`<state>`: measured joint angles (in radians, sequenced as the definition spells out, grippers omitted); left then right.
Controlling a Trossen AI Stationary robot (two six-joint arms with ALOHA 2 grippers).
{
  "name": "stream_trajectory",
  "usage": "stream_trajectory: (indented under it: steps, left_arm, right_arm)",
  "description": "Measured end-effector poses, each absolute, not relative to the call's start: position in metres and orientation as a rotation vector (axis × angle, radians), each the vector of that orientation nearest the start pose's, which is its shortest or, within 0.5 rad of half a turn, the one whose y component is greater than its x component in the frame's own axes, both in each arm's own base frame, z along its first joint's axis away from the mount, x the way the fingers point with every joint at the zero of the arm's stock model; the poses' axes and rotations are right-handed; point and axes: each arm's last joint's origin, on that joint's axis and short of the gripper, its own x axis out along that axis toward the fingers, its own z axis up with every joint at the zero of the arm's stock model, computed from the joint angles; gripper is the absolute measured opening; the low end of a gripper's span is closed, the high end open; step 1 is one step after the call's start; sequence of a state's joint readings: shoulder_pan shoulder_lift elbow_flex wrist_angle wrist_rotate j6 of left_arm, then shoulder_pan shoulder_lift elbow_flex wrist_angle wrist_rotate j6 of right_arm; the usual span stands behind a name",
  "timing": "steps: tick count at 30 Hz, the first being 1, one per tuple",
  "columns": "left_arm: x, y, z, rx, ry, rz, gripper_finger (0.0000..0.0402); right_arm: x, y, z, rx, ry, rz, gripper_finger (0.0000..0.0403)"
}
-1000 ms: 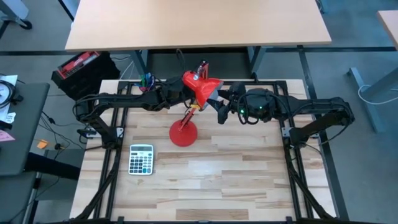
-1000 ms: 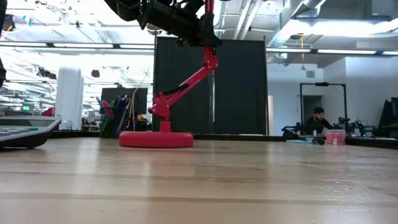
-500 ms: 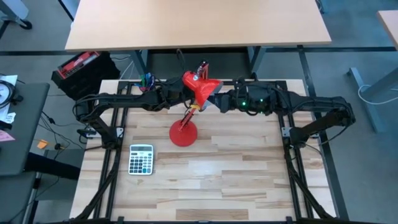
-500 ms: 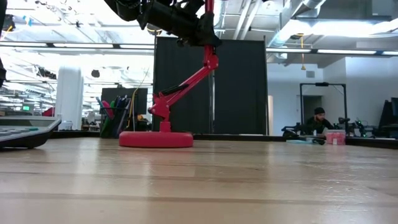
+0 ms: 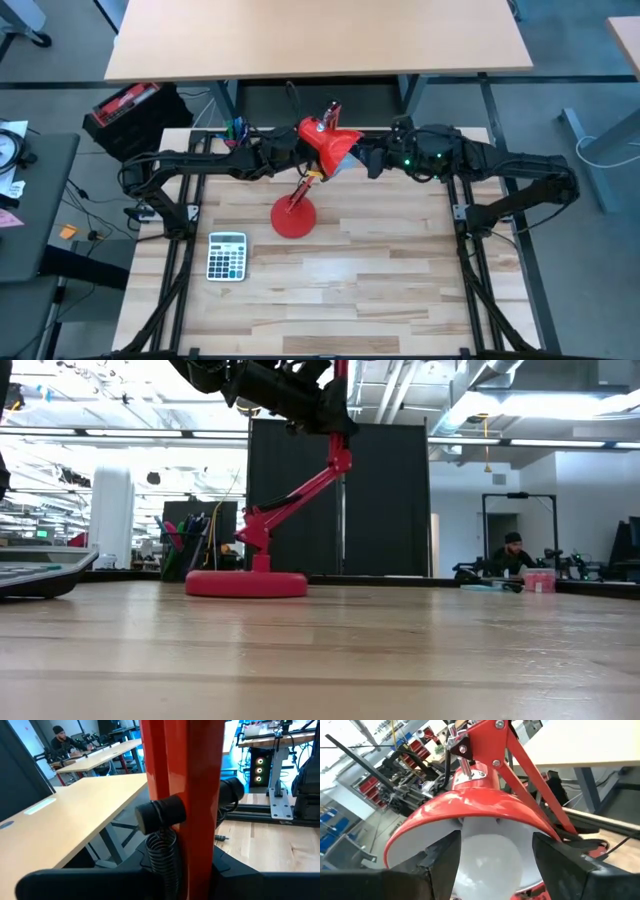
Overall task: Screw lightbulb
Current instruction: Insert the white lightbulb into the red desk lamp
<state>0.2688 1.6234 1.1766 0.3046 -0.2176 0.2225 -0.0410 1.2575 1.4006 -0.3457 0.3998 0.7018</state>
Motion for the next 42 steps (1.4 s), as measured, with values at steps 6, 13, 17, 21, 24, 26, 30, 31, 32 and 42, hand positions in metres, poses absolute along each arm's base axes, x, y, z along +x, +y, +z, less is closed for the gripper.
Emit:
stream_trajectory:
  steps: [6,13,17,21,24,26,30,31,32,42]
  left_arm:
    - [0.361,0.106,0.302,0.213,0.197,0.466,0.0059]
    - [0.361,0.106,0.302,0.212,0.196,0.465,0.0059]
    - [0.36,0.106,0.302,0.212,0.196,0.463,0.0059]
    - [0.36,0.106,0.302,0.21,0.196,0.462,0.0059]
    - [0.36,0.106,0.302,0.206,0.195,0.463,0.0059]
    - [0.36,0.106,0.302,0.204,0.195,0.463,0.0059]
    - [0.36,0.106,0.302,0.2,0.197,0.464,0.0059]
    - [0.36,0.106,0.302,0.197,0.197,0.466,0.0059]
    - [0.36,0.106,0.302,0.195,0.197,0.466,0.0059]
    - [0.36,0.106,0.301,0.158,0.202,0.471,0.0059]
  right_arm:
    - [0.266,-0.022,0.427,0.605,0.071,-0.498,0.0254]
    - [0.262,-0.015,0.429,0.47,0.093,-0.498,0.0254]
    - [0.254,-0.009,0.434,0.421,0.095,-0.48,0.0254]
    - [0.247,-0.003,0.435,0.375,0.127,-0.457,0.0254]
    - [0.241,0.008,0.433,0.296,0.18,-0.43,0.0254]
    - [0.238,0.021,0.43,0.199,0.223,-0.445,0.0254]
    - [0.231,0.055,0.412,-0.016,0.267,-0.575,0.0254]
    - [0.229,0.063,0.406,-0.062,0.267,-0.611,0.0254]
    - [0.227,0.072,0.399,-0.099,0.261,-0.643,0.0254]
    - [0.21,0.1,0.292,-0.365,0.214,-0.964,0.0254]
